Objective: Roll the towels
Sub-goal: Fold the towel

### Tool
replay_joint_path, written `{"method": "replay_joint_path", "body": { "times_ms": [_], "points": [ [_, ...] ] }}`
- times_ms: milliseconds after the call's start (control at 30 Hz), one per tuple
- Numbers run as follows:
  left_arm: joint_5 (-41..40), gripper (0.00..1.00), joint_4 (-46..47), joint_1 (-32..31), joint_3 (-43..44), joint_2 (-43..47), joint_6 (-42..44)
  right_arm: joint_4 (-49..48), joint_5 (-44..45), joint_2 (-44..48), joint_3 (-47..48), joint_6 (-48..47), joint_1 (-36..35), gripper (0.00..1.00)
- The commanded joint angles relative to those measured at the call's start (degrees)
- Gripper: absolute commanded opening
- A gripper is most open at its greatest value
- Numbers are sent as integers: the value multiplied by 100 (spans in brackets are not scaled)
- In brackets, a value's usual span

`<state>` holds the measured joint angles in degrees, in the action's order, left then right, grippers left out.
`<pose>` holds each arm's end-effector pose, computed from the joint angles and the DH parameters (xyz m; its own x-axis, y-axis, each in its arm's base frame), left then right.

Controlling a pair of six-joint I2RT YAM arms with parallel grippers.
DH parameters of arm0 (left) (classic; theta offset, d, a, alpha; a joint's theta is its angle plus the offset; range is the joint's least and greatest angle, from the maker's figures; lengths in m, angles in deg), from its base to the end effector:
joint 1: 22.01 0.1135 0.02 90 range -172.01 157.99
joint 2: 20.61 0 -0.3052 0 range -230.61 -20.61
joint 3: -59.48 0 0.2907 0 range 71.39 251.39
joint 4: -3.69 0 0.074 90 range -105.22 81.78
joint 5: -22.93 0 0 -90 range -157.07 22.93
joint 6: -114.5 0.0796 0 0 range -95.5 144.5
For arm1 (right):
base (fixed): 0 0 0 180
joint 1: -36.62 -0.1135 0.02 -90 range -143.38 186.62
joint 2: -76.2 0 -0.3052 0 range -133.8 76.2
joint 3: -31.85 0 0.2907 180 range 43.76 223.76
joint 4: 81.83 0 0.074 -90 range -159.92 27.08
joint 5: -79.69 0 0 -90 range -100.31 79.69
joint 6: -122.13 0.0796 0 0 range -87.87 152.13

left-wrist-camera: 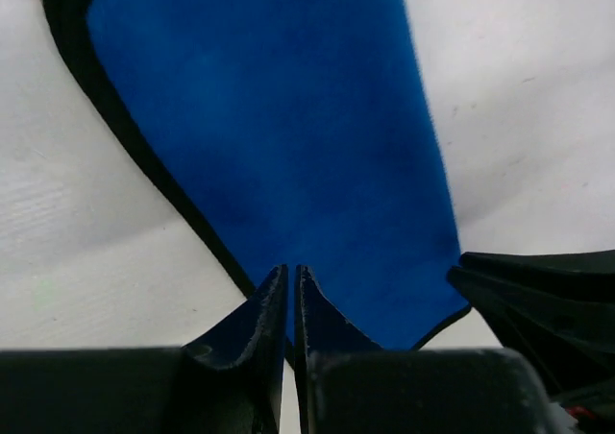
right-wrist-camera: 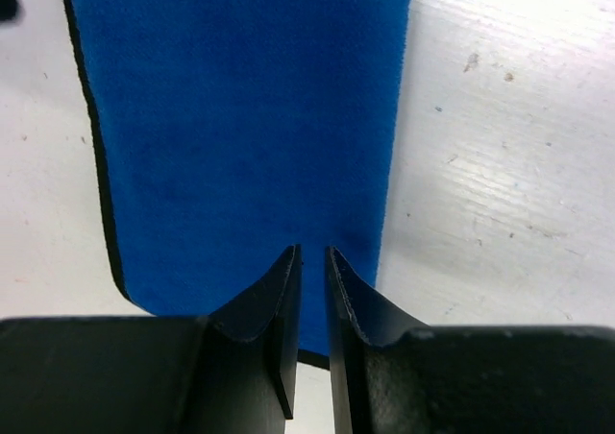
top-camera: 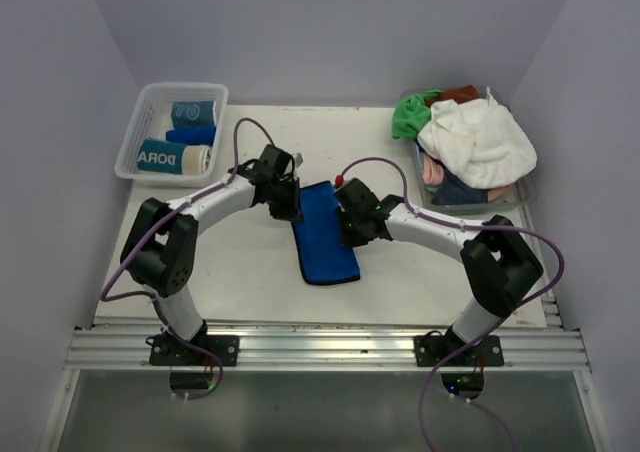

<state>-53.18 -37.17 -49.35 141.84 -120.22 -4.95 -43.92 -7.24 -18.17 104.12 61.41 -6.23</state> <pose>0.3719 -0.2138 0.1998 -0.9314 -0.0558 -0.3598 0.1155 0.8919 -0.4372 0.2883 0.2616 0.1755 -0.8764 -0.1468 -0.4587 -0.2647 0.9425 0.2040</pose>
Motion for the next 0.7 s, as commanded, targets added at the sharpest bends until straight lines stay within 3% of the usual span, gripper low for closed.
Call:
{"method": "replay_joint_path", "body": {
  "times_ms": [0,200,400,567,667],
  "points": [
    [150,9,504,-44,-251,-242,-192,-191,-272,-274,187,-124,5,19],
    [-254,8,408,-53,-32,-883,-35,-350,-219,-670,-68,69,5,17],
    [-896,7,-251,-35,942,-1359,220,-420,-378,-575,-121,236,5,16],
    [-836,12,-462,-35,1120,-754,212,-298,-88,303,-147,166,5,19],
    [-406,16,-332,-62,734,-183,72,-139,1,594,-217,148,5,20]
  ]
}}
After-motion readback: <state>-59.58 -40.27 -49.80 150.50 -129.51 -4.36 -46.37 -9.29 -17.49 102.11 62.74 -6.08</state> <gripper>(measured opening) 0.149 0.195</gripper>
